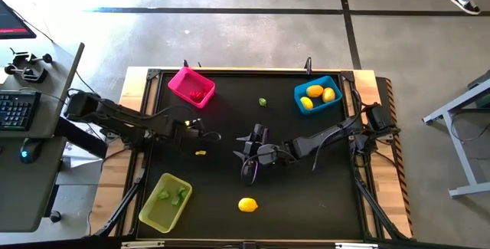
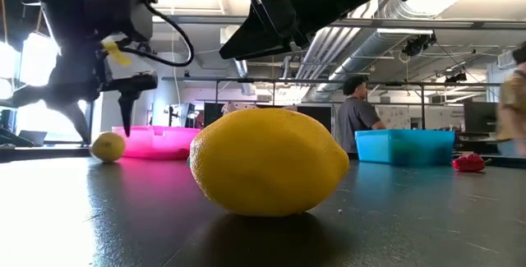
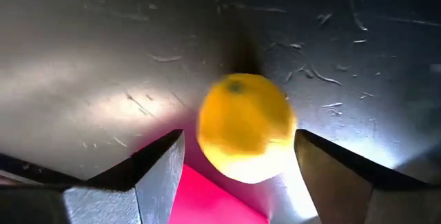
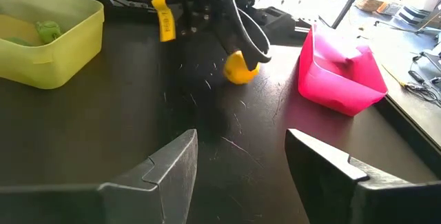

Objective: Sort produce into baskets
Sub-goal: Put the yellow lemon into the blue bin

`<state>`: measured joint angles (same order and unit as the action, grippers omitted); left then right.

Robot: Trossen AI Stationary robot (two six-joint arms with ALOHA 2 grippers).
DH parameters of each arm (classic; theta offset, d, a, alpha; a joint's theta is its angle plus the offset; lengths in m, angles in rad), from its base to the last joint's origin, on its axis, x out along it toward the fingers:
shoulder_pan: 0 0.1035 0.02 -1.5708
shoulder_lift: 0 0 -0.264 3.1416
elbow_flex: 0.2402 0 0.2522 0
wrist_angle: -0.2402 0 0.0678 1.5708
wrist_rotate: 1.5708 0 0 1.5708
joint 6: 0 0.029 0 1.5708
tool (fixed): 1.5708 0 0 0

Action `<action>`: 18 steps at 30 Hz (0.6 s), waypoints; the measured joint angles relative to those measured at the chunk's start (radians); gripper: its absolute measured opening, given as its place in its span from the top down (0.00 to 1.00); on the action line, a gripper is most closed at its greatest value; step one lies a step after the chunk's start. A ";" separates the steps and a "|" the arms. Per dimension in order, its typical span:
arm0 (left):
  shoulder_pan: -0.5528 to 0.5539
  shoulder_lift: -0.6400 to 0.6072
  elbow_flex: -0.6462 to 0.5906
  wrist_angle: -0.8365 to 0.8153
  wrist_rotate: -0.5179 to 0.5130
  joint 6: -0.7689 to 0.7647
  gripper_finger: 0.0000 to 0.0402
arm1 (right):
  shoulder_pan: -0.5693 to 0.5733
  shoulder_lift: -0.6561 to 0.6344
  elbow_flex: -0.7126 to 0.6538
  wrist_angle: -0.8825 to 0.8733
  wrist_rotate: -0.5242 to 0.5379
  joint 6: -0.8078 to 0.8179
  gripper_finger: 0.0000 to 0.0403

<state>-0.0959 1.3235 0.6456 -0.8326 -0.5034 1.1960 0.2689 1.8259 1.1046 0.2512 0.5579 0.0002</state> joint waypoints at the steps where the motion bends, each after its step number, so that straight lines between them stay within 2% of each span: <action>1: 0.004 -0.003 -0.002 0.002 0.000 -0.007 0.35 | 0.000 0.000 0.000 0.000 0.000 0.000 0.48; 10: 0.039 -0.011 -0.054 0.050 0.003 -0.045 0.35 | 0.000 0.000 0.000 0.000 -0.008 0.000 0.48; 18: 0.040 -0.039 -0.064 0.050 0.049 -0.143 0.43 | 0.000 0.000 0.000 0.000 -0.008 0.000 0.48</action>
<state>-0.0563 1.2846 0.5819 -0.7826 -0.4545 1.0533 0.2691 1.8259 1.1046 0.2516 0.5501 0.0004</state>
